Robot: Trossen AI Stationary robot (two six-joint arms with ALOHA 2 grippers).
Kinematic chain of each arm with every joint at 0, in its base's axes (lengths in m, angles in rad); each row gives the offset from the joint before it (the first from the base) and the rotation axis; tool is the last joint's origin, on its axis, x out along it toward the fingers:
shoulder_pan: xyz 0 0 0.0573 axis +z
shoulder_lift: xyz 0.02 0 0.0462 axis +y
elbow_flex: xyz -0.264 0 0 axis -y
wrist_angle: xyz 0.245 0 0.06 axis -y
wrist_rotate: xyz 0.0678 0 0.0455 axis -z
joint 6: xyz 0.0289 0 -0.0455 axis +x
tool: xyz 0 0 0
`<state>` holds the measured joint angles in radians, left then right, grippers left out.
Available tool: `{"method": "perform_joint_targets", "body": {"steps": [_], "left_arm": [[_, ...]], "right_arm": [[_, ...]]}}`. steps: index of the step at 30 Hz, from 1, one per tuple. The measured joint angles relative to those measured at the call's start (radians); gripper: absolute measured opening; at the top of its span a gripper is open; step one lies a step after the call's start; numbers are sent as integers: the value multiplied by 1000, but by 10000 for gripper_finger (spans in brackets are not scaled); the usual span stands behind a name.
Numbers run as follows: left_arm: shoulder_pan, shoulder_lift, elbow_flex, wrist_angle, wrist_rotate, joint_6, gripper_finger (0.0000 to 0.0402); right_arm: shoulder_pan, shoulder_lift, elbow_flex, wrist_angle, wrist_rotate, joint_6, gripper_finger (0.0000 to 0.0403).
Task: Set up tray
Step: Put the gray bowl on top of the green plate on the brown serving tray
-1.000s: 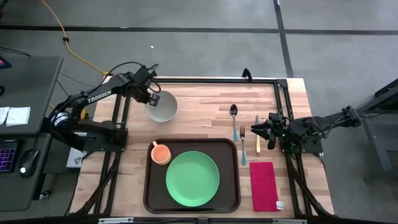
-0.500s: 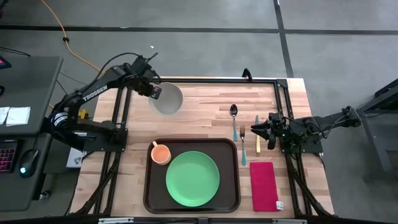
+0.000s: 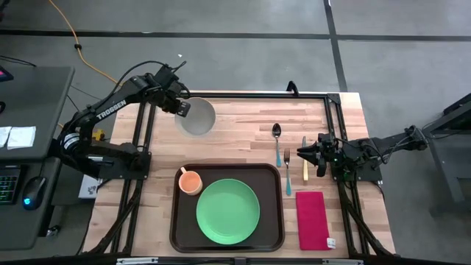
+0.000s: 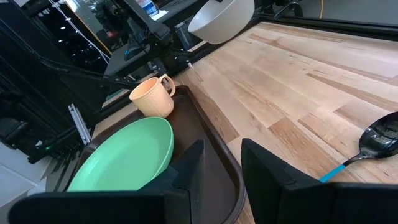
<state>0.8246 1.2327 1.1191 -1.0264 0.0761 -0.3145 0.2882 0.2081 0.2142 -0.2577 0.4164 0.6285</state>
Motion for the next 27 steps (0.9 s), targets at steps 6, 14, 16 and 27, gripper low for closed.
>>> {"method": "perform_joint_targets", "body": {"steps": [6, 14, 16, 27], "left_arm": [[0, 0, 0, 0, 34, 0, 19], [-24, 0, 0, 5, 78, 4, 19], [-38, 0, 0, 6, 80, 4, 19], [-130, -1, 0, 6, 120, -4, 19]], "right_arm": [[0, 0, 0, 0, 0, 0, 83], [0, 0, 0, 0, 0, 0, 83], [0, 0, 0, 0, 0, 0, 83], [0, 0, 0, 0, 0, 0, 83]]}}
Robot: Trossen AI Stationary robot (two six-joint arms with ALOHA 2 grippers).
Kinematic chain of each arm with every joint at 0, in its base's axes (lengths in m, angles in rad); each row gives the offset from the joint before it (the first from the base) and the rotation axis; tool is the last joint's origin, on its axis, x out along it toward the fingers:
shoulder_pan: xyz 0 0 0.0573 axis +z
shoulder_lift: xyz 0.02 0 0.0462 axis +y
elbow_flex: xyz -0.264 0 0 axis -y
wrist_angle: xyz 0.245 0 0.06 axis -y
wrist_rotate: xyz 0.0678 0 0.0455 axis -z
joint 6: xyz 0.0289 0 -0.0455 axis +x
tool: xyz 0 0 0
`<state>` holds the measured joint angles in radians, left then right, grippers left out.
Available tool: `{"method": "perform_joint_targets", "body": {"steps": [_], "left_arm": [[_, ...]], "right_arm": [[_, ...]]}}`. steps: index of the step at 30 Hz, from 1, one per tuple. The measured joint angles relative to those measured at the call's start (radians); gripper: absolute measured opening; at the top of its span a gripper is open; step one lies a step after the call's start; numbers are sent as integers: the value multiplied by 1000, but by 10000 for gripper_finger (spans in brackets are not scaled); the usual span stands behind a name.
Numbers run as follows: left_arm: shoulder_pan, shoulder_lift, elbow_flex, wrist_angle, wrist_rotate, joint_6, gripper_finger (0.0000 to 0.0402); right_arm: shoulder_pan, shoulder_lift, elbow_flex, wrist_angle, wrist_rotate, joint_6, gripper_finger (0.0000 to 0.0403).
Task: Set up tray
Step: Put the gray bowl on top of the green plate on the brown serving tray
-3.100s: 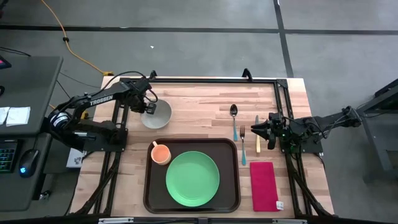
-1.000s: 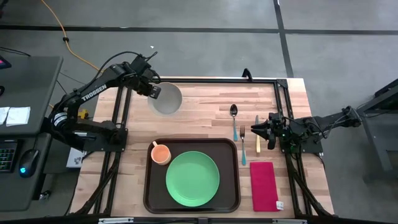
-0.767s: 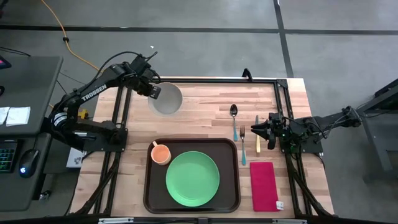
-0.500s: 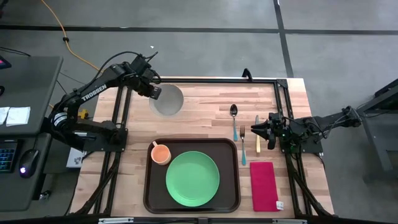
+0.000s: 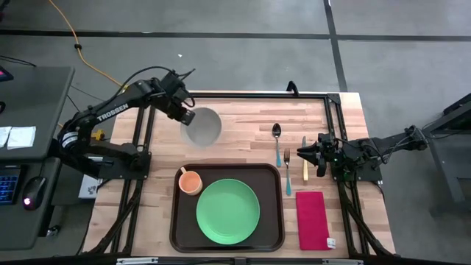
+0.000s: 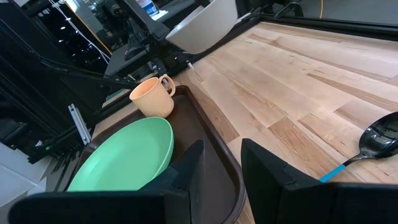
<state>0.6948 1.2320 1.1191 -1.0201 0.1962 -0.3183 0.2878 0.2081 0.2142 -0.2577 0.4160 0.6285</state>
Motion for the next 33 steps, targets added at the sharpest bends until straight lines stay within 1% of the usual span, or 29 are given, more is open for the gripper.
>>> {"method": "perform_joint_targets", "body": {"steps": [8, 20, 24, 33], "left_arm": [[-68, 0, 0, 0, 8, -11, 18], [-68, 0, 0, 0, 8, -19, 18], [-70, 0, 0, 1, 27, -19, 18], [-148, 0, 0, 8, 33, -31, 18]], "right_arm": [[0, 0, 0, 0, 0, 0, 83], [0, 0, 0, 0, 0, 0, 83], [0, 0, 0, 0, 0, 0, 83], [0, 0, 0, 0, 0, 0, 83]]}}
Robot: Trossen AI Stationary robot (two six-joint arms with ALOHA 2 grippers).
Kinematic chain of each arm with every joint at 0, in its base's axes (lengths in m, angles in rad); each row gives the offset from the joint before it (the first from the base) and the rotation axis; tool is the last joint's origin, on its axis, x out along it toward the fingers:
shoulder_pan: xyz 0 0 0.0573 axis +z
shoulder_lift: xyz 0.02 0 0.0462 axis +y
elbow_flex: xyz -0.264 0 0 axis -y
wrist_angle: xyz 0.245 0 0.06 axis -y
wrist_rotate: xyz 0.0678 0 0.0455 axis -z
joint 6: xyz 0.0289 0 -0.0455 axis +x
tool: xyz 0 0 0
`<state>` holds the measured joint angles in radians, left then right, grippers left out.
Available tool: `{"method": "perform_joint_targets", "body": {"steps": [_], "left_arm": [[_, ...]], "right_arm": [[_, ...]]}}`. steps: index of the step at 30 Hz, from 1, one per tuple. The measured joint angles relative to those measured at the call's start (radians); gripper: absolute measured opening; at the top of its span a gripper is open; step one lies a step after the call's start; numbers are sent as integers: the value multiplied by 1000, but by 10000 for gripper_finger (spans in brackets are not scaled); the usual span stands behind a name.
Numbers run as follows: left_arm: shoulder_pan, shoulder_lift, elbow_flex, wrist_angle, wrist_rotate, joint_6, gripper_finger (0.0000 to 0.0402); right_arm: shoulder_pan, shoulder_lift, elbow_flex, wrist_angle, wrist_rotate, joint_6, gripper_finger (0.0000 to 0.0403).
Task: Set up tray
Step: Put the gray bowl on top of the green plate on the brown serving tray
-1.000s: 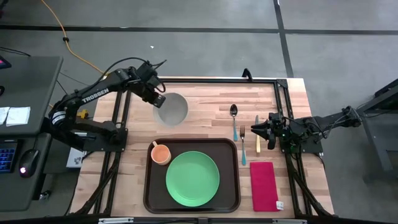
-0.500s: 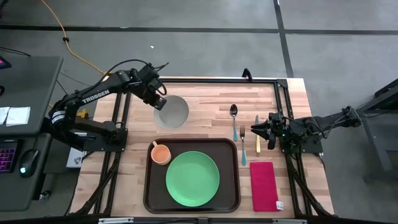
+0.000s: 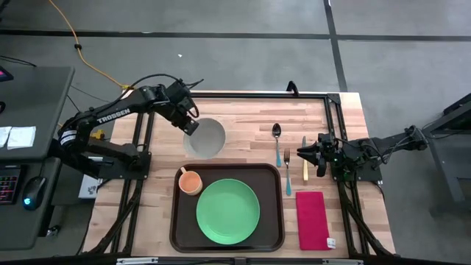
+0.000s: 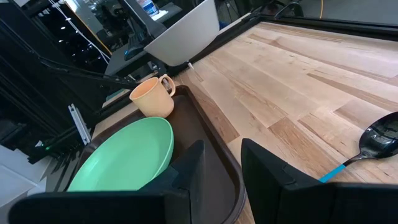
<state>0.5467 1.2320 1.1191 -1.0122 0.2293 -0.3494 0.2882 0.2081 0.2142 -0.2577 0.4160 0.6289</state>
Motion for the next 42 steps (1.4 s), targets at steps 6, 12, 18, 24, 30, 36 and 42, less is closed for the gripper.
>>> {"method": "perform_joint_targets", "body": {"steps": [6, 12, 18, 24, 30, 36, 42], "left_arm": [[-61, 0, 0, 4, -3, -25, 18], [-122, 0, 7, 32, -4, -65, 18], [-182, 2, 77, 37, -33, -93, 18], [-236, 18, 151, 27, -60, -113, 18], [-290, 69, 212, -14, -75, -123, 18], [-328, 125, 260, -28, -80, -123, 18], [-327, 152, 291, -46, -79, -107, 18]], "right_arm": [[0, 0, 0, 0, 0, 0, 83], [0, 0, 0, 0, 0, 0, 83], [0, 0, 0, 0, 0, 0, 83], [0, 0, 0, 0, 0, 0, 83], [0, 0, 0, 0, 0, 1, 83], [0, 0, 0, 0, 0, 1, 83], [0, 0, 0, 0, -4, 1, 83]]}}
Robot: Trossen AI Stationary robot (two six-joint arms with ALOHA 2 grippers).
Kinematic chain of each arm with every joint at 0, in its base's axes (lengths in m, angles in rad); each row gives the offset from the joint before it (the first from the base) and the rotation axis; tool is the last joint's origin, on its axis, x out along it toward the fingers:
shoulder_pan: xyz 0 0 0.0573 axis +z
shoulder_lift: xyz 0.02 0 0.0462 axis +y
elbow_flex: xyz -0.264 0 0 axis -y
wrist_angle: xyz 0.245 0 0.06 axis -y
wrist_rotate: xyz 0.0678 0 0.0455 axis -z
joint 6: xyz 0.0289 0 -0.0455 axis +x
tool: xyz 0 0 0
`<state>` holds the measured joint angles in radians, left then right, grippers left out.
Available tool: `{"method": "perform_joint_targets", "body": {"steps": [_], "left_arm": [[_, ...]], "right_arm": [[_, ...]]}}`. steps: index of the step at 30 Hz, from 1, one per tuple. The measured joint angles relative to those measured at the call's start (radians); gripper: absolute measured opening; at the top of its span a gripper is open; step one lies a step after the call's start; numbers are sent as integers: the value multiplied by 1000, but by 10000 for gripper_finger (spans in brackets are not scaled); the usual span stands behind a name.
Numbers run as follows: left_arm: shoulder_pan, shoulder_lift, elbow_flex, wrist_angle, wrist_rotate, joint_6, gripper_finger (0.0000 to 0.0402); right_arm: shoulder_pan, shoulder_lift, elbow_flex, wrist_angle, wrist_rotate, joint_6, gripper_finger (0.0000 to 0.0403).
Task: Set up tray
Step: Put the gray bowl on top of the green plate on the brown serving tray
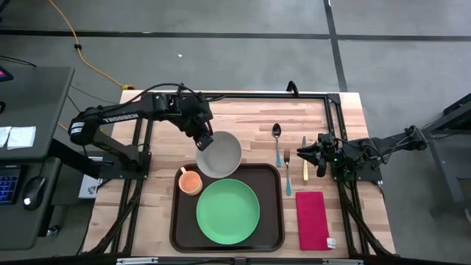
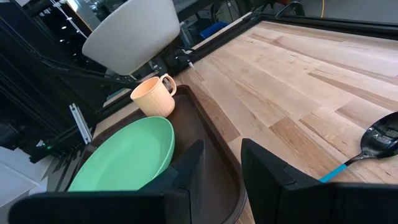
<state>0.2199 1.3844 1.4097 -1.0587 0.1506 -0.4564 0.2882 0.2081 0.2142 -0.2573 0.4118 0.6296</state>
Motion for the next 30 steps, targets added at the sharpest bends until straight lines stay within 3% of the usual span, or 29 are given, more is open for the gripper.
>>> {"method": "perform_joint_targets", "body": {"steps": [17, 30], "left_arm": [[-21, 2, 4, -20, -5, 7, 18], [-154, 2, 4, -21, -11, -46, 18]], "right_arm": [[0, 0, 0, 0, 0, 0, 83], [0, 0, 0, 0, 0, 0, 83]]}}
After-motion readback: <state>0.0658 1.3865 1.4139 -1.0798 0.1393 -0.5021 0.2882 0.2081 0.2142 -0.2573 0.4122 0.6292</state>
